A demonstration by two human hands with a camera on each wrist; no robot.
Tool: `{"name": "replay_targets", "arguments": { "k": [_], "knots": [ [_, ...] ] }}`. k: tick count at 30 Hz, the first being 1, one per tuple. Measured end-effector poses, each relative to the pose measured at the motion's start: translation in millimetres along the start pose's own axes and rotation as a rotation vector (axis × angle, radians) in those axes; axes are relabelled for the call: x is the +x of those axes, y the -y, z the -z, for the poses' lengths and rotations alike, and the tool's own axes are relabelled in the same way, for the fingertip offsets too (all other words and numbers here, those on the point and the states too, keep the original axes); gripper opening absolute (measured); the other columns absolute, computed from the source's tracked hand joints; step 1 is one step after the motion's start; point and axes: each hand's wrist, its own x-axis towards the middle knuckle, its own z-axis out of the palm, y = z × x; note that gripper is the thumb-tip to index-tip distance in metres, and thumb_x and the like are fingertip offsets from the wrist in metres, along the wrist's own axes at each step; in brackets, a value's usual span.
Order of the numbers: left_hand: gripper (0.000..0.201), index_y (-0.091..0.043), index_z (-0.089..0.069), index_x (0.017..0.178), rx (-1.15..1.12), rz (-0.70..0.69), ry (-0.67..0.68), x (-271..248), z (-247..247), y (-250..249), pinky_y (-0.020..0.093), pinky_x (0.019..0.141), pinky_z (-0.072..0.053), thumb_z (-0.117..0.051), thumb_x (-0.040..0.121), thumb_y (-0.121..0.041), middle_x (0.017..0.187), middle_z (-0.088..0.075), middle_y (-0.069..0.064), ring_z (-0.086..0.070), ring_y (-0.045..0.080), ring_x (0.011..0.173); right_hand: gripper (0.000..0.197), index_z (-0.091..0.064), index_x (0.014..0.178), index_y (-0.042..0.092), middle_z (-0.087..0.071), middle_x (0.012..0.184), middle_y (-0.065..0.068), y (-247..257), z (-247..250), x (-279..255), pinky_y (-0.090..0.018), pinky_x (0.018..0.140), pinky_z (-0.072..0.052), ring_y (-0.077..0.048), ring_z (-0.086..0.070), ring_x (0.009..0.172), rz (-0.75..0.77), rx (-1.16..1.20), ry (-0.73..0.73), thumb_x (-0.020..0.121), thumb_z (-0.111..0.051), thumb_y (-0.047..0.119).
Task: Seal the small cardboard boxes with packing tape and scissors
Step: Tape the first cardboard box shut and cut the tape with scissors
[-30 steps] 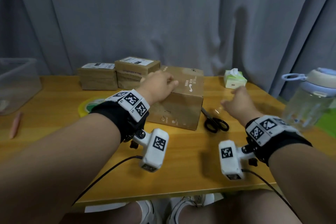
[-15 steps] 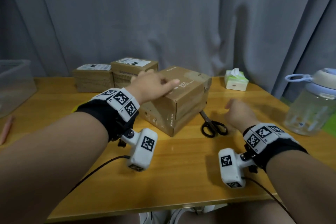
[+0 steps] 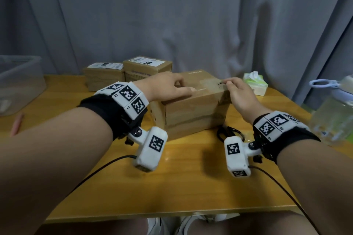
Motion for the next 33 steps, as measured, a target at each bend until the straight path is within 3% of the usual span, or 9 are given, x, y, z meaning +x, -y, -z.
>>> {"name": "replay_targets", "arguments": {
  "k": [6, 9, 12, 14, 16, 19, 22, 26, 33],
  "knots": [
    [0.081, -0.04, -0.024, 0.147, 0.189, 0.33, 0.055, -10.1, -7.3, -3.1, 0.056, 0.108, -0.021, -0.025, 0.078, -0.083, 0.155, -0.009, 0.011, -0.007, 0.043, 0.139, 0.023, -0.059, 0.108, 0.014, -0.059, 0.074, -0.001, 14.0, -1.3, -10.4, -0.029, 0.052, -0.044, -0.018, -0.055, 0.059, 0.061, -0.096, 0.02, 0.1, -0.042, 0.028],
    [0.076, -0.04, -0.029, 0.145, 0.163, 0.263, 0.029, -9.9, -8.5, -4.0, 0.053, 0.107, -0.023, -0.029, 0.081, -0.079, 0.152, -0.015, 0.014, -0.013, 0.043, 0.137, 0.021, -0.063, 0.108, 0.013, -0.06, 0.069, -0.005, 18.7, -0.3, -15.0, -0.035, 0.051, -0.049, -0.02, -0.055, 0.054, 0.082, -0.217, 0.059, 0.098, -0.046, 0.021],
    [0.056, -0.037, -0.048, 0.134, 0.029, 0.076, -0.053, -9.9, -11.7, 0.4, 0.046, 0.109, -0.027, -0.043, 0.086, -0.066, 0.141, -0.036, 0.013, -0.027, 0.036, 0.133, 0.02, -0.067, 0.094, 0.005, -0.058, 0.06, -0.008, 19.3, 6.9, -19.3, -0.028, 0.043, -0.045, -0.019, -0.054, 0.046, 0.008, -0.126, 0.058, 0.093, -0.047, 0.008],
    [0.042, -0.036, -0.058, 0.123, -0.069, -0.013, -0.131, -11.7, -13.9, 3.6, 0.041, 0.108, -0.028, -0.047, 0.089, -0.059, 0.131, -0.045, 0.01, -0.033, 0.032, 0.13, 0.024, -0.067, 0.077, -0.002, -0.059, 0.059, -0.007, 22.6, 12.1, -23.7, -0.028, 0.05, -0.045, -0.017, -0.054, 0.049, 0.028, -0.078, 0.044, 0.089, -0.047, 0.005],
    [0.043, -0.043, -0.056, 0.123, 0.0, 0.04, -0.16, -12.9, -15.3, 4.3, 0.044, 0.105, -0.025, -0.043, 0.088, -0.064, 0.132, -0.044, 0.007, -0.03, 0.03, 0.128, 0.026, -0.063, 0.064, 0.009, -0.062, 0.07, -0.003, 24.3, 14.3, -21.3, -0.033, 0.066, -0.047, -0.019, -0.057, 0.067, 0.108, -0.172, 0.009, 0.087, -0.05, 0.01],
    [0.064, -0.044, -0.048, 0.131, 0.205, 0.236, -0.18, -15.4, -17.5, 2.0, 0.049, 0.099, -0.028, -0.03, 0.08, -0.079, 0.135, -0.035, 0.009, -0.029, 0.032, 0.124, 0.015, -0.059, 0.074, 0.021, -0.052, 0.103, -0.005, 25.4, 8.5, -14.6, -0.039, 0.097, -0.037, -0.029, -0.046, 0.108, 0.158, -0.471, 0.007, 0.088, -0.053, 0.021],
    [0.08, -0.022, -0.037, 0.14, 0.113, 0.32, -0.144, -18.7, -17.4, 2.2, 0.045, 0.101, -0.034, -0.034, 0.082, -0.076, 0.14, -0.022, 0.013, -0.036, 0.036, 0.125, 0.011, -0.053, 0.095, 0.027, -0.046, 0.123, -0.001, 24.9, -3.3, -14.7, -0.049, 0.113, -0.018, -0.031, -0.032, 0.131, 0.11, -0.561, 0.106, 0.089, -0.044, 0.029],
    [0.074, -0.015, -0.033, 0.141, -0.101, 0.252, -0.141, -21.6, -18.3, 3.1, 0.035, 0.101, -0.038, -0.049, 0.086, -0.062, 0.142, -0.018, 0.013, -0.049, 0.033, 0.118, 0.058, -0.032, 0.14, 0.048, -0.026, 0.154, 0.0, 23.8, -1.7, -21.7, -0.057, 0.115, -0.009, -0.033, -0.017, 0.143, -0.051, -0.447, 0.267, 0.082, -0.035, 0.052],
    [0.043, -0.019, -0.048, 0.132, -0.23, 0.065, -0.2, -16.6, -24.1, 9.5, 0.019, 0.091, -0.036, -0.049, 0.095, -0.041, 0.131, -0.033, 0.003, -0.05, 0.013, 0.096, 0.056, -0.048, 0.126, 0.028, -0.037, 0.133, -0.014, 29.0, -4.6, -23.1, -0.044, 0.103, -0.033, -0.038, -0.042, 0.122, -0.06, -0.589, 0.098, 0.083, -0.05, 0.064]
  ]
}}
